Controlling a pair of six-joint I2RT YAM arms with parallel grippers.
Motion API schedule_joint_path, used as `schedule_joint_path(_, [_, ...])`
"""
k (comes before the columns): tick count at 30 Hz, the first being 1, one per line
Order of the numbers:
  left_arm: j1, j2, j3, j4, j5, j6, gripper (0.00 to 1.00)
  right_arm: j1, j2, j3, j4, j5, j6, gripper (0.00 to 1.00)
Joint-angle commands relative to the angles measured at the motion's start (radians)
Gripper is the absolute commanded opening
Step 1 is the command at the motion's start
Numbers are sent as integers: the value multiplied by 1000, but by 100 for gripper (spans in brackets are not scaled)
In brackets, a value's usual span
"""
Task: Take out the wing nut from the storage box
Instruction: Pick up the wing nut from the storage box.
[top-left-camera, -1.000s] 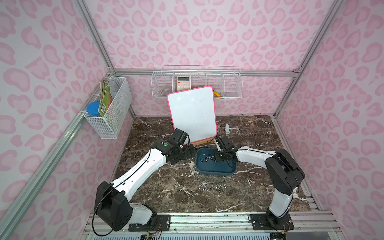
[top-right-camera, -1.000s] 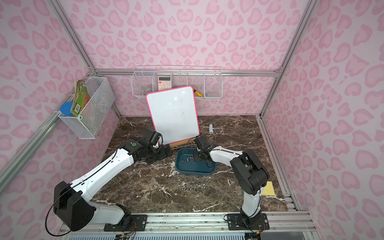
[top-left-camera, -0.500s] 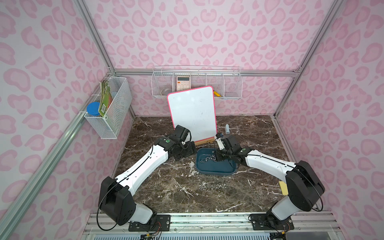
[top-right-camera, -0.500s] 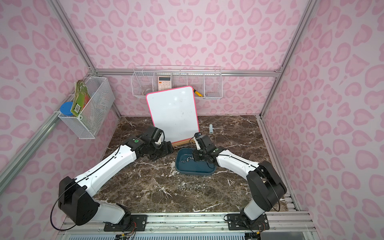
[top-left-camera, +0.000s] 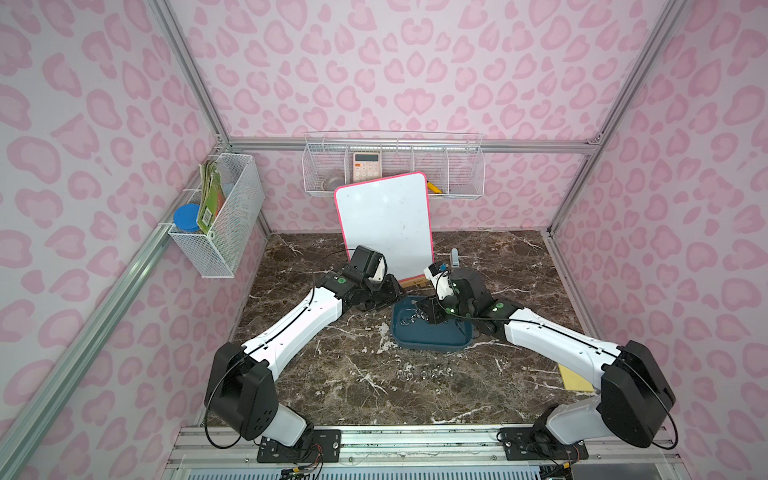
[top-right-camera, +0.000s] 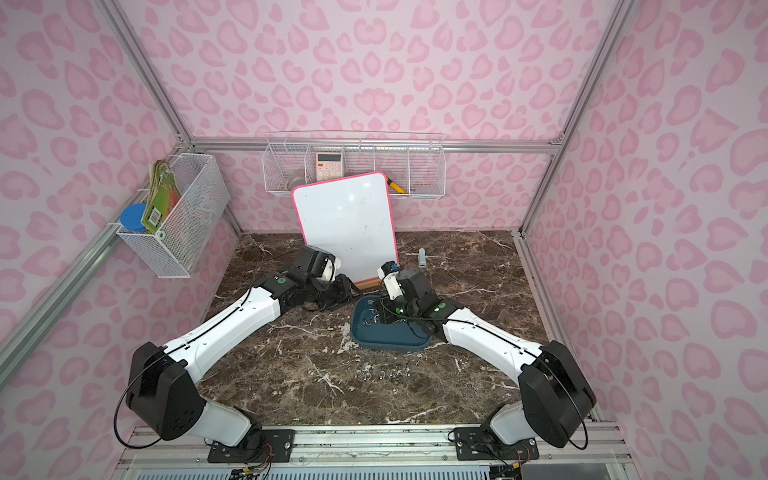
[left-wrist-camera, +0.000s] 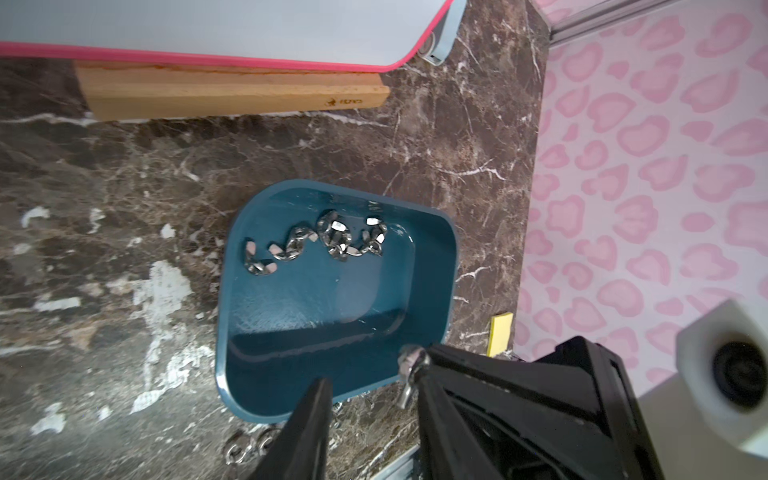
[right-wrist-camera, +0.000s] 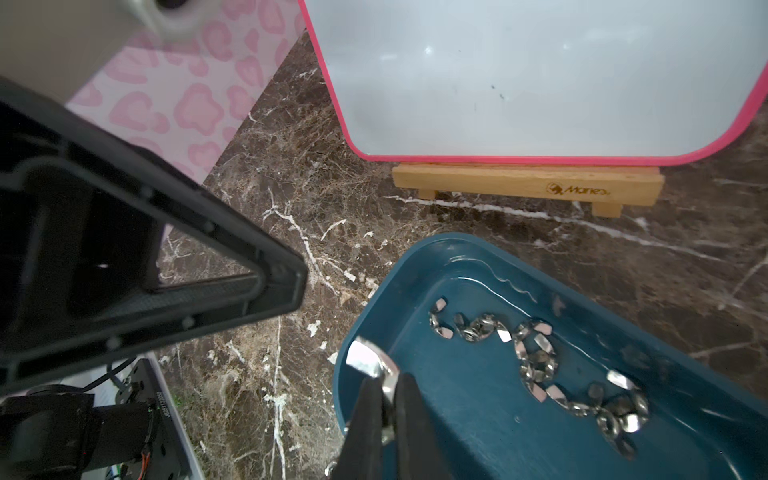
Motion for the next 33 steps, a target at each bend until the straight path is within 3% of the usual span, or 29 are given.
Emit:
schedule_joint_path(1, [1, 14, -13, 93, 103, -32, 39, 2, -9, 0, 47, -41, 23, 7])
schedule_joint_path(13, [3, 34, -42, 142, 164, -51, 33, -13, -4, 0, 75, -58, 51, 8])
schedule_joint_path(15, [1, 35, -41, 141, 164, -52, 27, -18, -6, -2, 77, -58, 55, 8])
schedule_joint_path(20, [2, 30, -45, 140, 162, -51, 25, -27, -12, -12, 86, -61, 65, 8])
schedule_joint_path(23, [1, 33, -44, 142, 167, -51, 14, -27, -11, -12, 88, -68, 68, 8])
schedule_joint_path(33, [2, 51, -33, 158, 189, -56, 16, -27, -13, -16, 103, -86, 74, 9])
